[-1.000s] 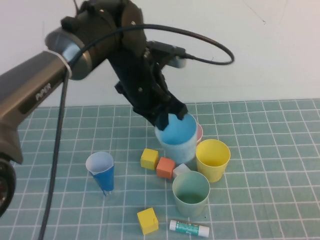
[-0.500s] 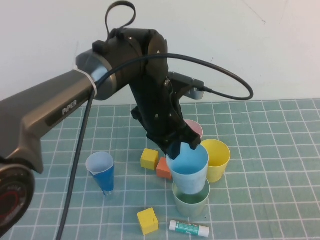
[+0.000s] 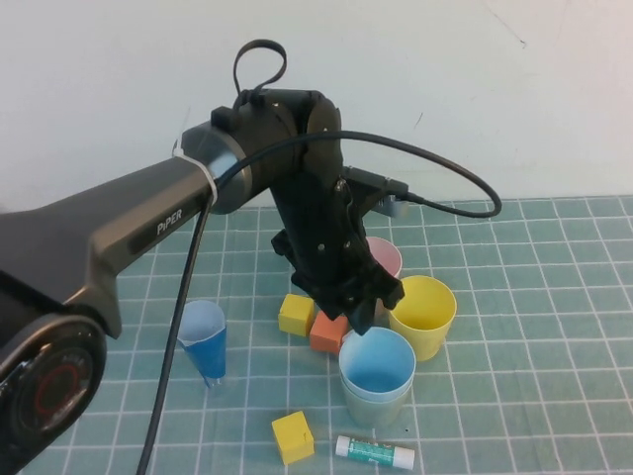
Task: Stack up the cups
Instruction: Place the blue cup on the green cup, then pick up the pink cup
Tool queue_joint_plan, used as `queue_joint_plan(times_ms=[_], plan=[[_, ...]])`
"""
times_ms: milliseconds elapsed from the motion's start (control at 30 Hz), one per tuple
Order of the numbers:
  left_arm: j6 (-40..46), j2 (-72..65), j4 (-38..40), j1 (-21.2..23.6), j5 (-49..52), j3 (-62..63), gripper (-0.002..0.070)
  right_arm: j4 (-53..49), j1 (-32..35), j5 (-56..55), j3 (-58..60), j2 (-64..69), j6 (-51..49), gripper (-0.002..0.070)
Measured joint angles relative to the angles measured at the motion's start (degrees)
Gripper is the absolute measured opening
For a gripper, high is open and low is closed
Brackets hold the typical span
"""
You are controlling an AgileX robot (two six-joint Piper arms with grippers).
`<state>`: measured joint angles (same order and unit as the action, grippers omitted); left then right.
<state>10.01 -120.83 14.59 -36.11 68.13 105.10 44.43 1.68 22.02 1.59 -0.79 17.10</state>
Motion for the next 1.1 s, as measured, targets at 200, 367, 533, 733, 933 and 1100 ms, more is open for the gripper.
queue_joint_plan(times_ms=[200, 367, 533, 733, 933, 1100], plan=[[-0.79, 3.11, -5.00, 0.24, -0.09, 1.64, 0.0209, 0.85, 0.00, 2.09, -1.93, 0.00, 3.04, -0.0002], [-1.24, 11.29, -7.16, 1.58, -1.40, 1.64, 0.0030, -5.46, 0.00, 3.33, -11.02, 6.84, 3.49, -0.0002], [-1.24, 20.55, -8.43, 2.41, -2.15, -1.72, 0.0005, -13.79, 0.00, 8.49, -23.62, 21.69, 7.59, -0.0002], [-3.18, 33.76, -8.11, 2.41, -6.99, -16.62, 0.0002, -15.44, 0.00, 18.35, -36.69, 38.71, 17.66, -0.0003], [-4.92, 47.73, -7.79, 2.41, -14.93, -35.78, 0.0002, -15.55, 0.00, 29.26, -48.42, 52.37, 23.95, -0.0003], [-7.36, 58.35, -7.19, 2.41, -20.32, -49.27, 0.0002, -15.21, -1.73, 35.08, -58.79, 62.52, 26.68, -0.0003]])
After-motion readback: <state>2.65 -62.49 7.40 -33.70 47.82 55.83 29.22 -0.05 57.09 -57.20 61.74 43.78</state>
